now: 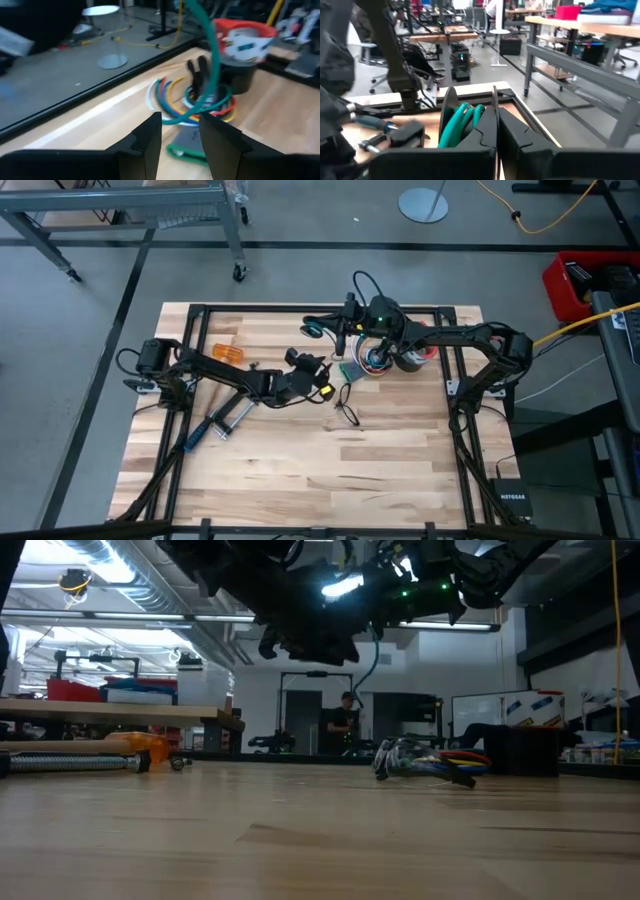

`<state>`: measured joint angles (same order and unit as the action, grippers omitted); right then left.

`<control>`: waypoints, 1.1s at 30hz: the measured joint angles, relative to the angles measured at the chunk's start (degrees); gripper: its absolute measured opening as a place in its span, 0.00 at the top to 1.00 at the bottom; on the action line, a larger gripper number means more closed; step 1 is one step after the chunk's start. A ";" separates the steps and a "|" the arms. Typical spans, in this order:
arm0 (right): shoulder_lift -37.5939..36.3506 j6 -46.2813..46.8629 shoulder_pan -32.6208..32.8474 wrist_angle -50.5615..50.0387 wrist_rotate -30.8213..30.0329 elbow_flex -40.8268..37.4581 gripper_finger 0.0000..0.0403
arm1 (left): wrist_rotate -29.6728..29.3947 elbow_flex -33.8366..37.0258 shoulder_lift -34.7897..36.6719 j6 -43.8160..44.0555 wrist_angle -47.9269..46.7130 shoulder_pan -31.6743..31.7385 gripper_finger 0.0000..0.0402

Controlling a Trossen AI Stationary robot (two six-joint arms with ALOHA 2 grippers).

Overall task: Coil cords
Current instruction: Coil the green wire on the black spool

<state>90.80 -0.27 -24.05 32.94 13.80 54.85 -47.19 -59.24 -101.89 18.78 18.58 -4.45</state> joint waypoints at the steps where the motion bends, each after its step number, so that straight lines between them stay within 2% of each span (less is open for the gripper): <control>1: 0.00 0.00 0.00 0.45 0.49 0.00 0.99 | 0.87 0.15 0.00 -1.37 1.54 -0.15 0.69; 5: 0.00 0.00 0.02 1.19 0.95 0.00 0.99 | 2.06 0.34 0.02 -5.56 5.13 -0.53 0.69; 11: 0.00 0.87 0.02 2.84 3.85 -0.02 0.99 | 2.81 0.41 0.02 -6.28 6.17 -0.50 0.69; 17: 0.00 1.53 0.03 5.35 4.90 -0.02 0.99 | 8.53 0.41 0.04 -8.90 8.33 -0.50 0.69; 33: 0.00 3.49 0.09 7.75 8.93 -0.04 0.99 | 8.69 0.43 0.04 -10.00 7.96 0.16 0.69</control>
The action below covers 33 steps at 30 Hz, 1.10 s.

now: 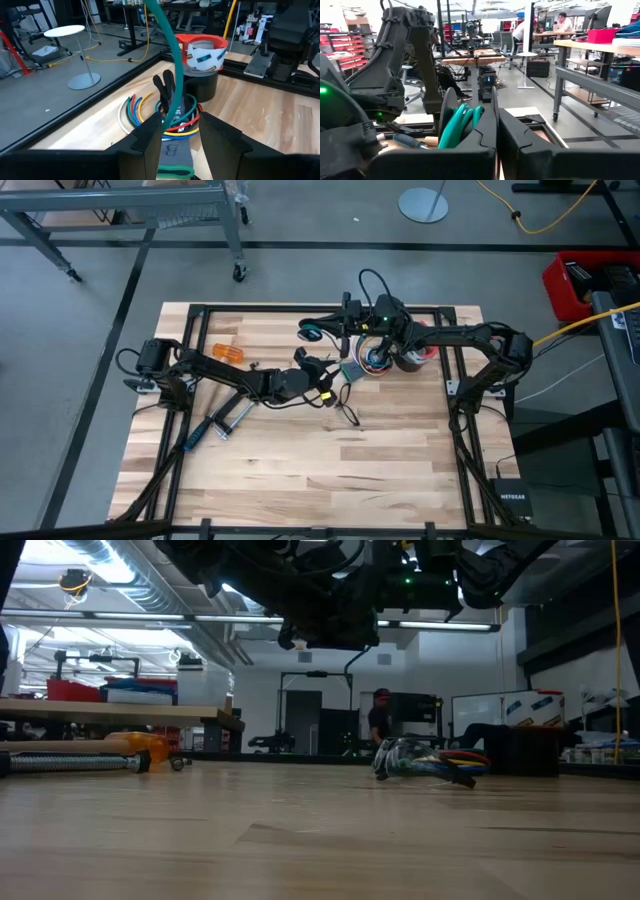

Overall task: Coil cords
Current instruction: Coil the green wire on the black spool

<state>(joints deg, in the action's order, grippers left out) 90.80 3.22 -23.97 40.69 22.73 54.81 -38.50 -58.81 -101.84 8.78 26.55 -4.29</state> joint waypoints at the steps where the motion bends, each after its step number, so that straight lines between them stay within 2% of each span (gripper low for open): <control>1: 0.00 0.12 0.00 0.00 0.53 0.00 0.99 | 0.00 0.00 0.00 -0.24 0.00 0.00 0.69; 7: 0.02 1.53 0.00 0.00 2.83 0.00 0.99 | -0.02 0.00 0.00 -0.29 -0.13 0.19 0.71; 24: 0.02 4.38 0.00 2.93 3.99 0.00 0.99 | 0.01 0.00 0.00 -1.32 -0.46 0.22 0.90; 28: 0.02 4.36 0.00 2.93 3.99 0.00 0.99 | 0.01 0.00 0.00 -1.33 -0.89 0.22 0.98; 33: 0.02 4.07 -0.66 2.45 4.26 0.00 0.99 | -1.67 0.01 0.00 -1.32 -2.26 0.02 0.99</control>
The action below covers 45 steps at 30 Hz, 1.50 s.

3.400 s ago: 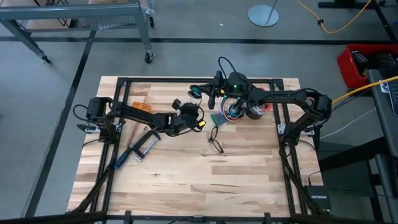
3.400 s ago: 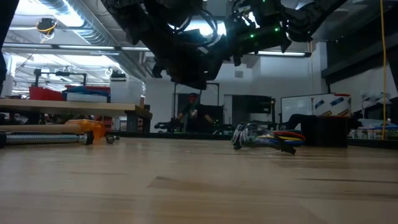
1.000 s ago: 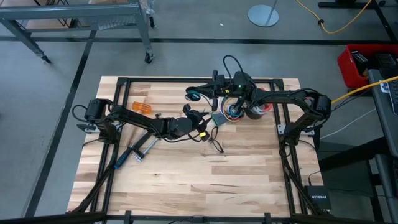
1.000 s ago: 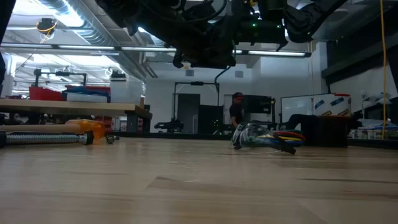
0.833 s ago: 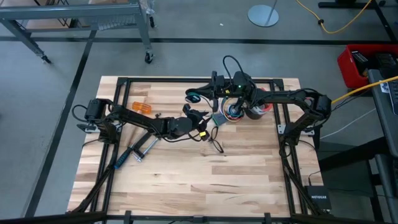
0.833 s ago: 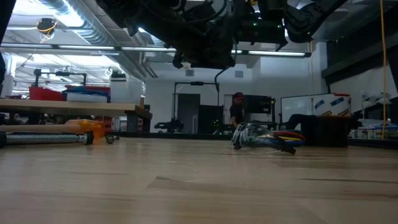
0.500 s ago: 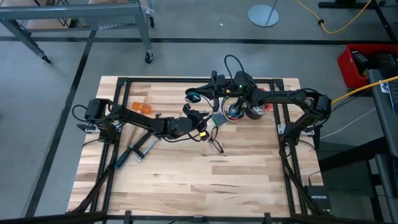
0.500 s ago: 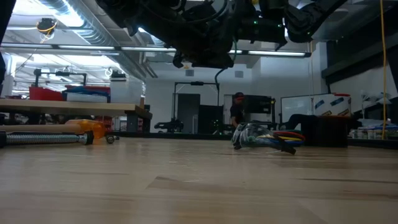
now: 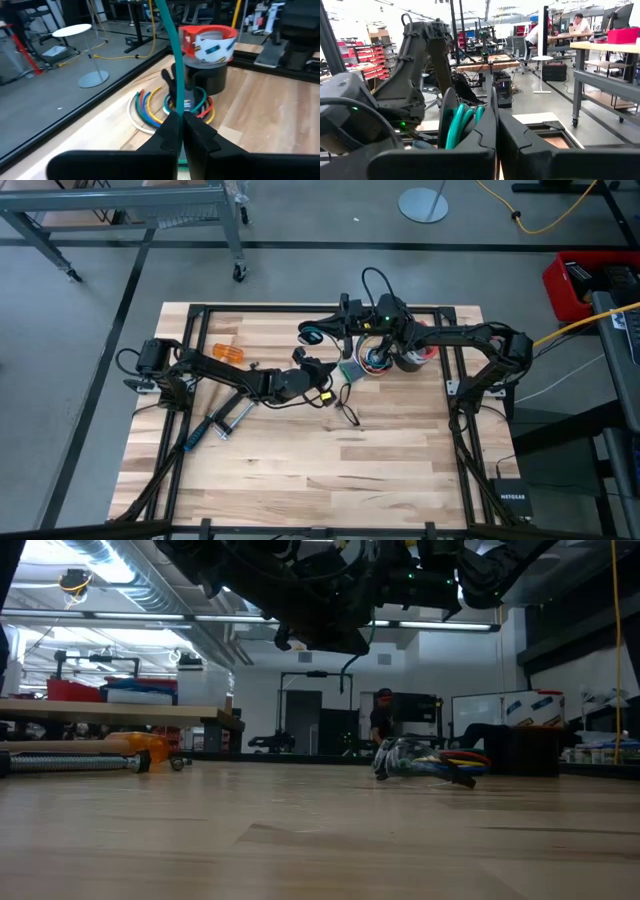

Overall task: Coil cords
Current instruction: Coil the green wire on the black spool

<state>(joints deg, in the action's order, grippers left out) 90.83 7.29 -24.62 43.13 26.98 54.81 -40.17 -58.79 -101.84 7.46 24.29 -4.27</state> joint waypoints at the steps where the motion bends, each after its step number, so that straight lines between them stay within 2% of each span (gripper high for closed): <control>1: -0.01 0.00 -0.31 -0.41 0.40 0.00 0.99 | -0.52 -0.01 0.00 0.02 -0.45 -0.12 0.99; 5: 0.00 0.05 -2.75 -3.74 3.71 0.00 0.99 | -3.11 0.01 0.07 2.70 -5.84 -0.40 0.99; 9: 0.00 0.37 -5.31 -7.52 9.52 0.00 0.99 | -6.54 0.01 0.11 7.18 -13.96 -0.74 1.00; 15: -0.01 0.10 -7.44 -14.46 17.86 0.00 0.99 | -7.67 0.01 0.11 12.88 -23.04 -0.74 1.00; 22: 0.00 -7.59 -7.31 -29.42 19.06 0.00 0.99 | -7.59 0.01 1.13 15.44 -30.47 -0.74 1.00; 26: 0.00 -11.97 -7.28 -36.67 16.00 -0.02 0.99 | -7.62 0.01 3.29 17.28 -34.85 -0.72 1.00; 32: 0.00 -15.45 -6.44 -41.44 9.44 -0.02 0.99 | -7.58 -0.01 5.22 16.59 -35.63 -0.20 1.00; 40: 0.00 -24.35 0.15 -42.99 -3.49 -0.02 0.99 | -3.01 -0.01 5.29 16.58 -33.08 1.74 1.00; 45: 0.00 -29.13 4.83 -42.98 -13.45 -0.02 0.99 | 0.93 -0.01 5.31 16.58 -28.10 3.51 1.00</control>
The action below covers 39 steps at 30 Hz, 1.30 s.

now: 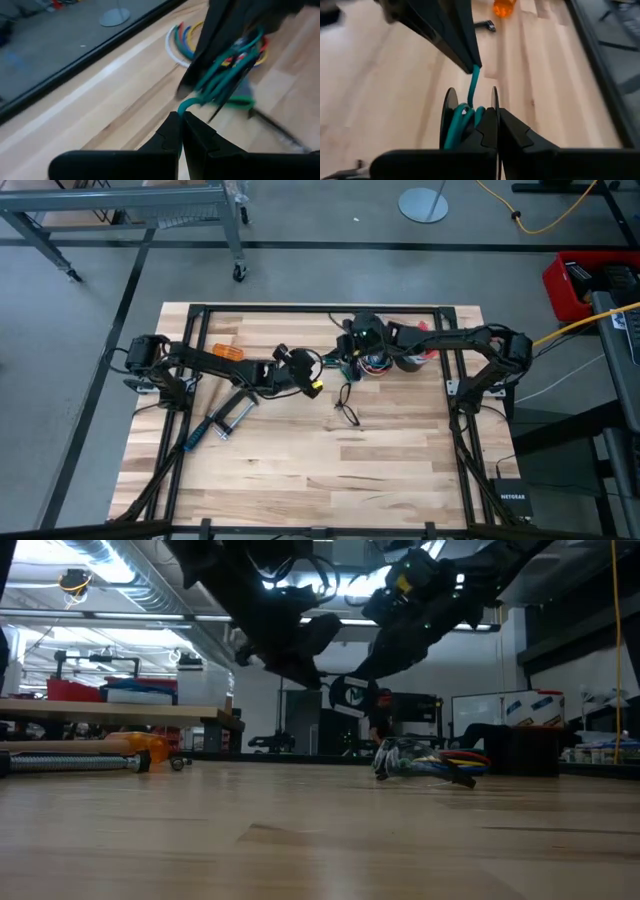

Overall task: Coil cords
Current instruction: Coil the green wire on the black spool

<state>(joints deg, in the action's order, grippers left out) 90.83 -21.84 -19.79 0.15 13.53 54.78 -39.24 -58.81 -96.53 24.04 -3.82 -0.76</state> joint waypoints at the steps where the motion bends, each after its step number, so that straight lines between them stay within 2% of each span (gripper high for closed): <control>1: 0.00 -0.66 0.80 -0.03 -2.30 0.00 0.99 | 1.37 0.00 0.00 0.00 1.05 0.35 1.00; 5: 0.02 -2.21 3.40 0.30 -9.54 0.00 0.99 | 4.67 0.00 0.00 0.12 4.70 1.42 1.00; 10: 0.56 -0.43 4.61 1.84 -14.41 0.00 0.99 | 8.45 0.00 0.00 2.42 9.72 2.08 1.00; 15: 2.39 6.06 4.41 7.04 -14.11 0.00 0.99 | 9.26 0.00 0.00 5.12 13.76 2.10 1.00; 22: 4.90 14.69 4.41 15.10 -14.01 -0.07 0.99 | 9.69 -0.05 0.00 8.94 14.07 2.10 1.00; 25: 5.16 17.40 4.41 17.80 -13.98 -0.06 0.99 | 9.98 -0.24 0.07 7.35 14.43 1.95 0.99; 35: 5.18 16.33 4.36 19.09 -14.00 -0.04 0.99 | 9.22 -0.22 0.07 0.10 12.96 1.72 1.00; 39: 5.18 16.01 3.38 19.23 -13.98 -0.04 0.99 | 8.91 -0.22 0.07 -6.23 11.97 0.48 1.00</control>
<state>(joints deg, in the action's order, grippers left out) 96.01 -5.83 -16.41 19.38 -0.45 54.74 -30.33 -59.02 -96.47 17.81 8.15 -0.28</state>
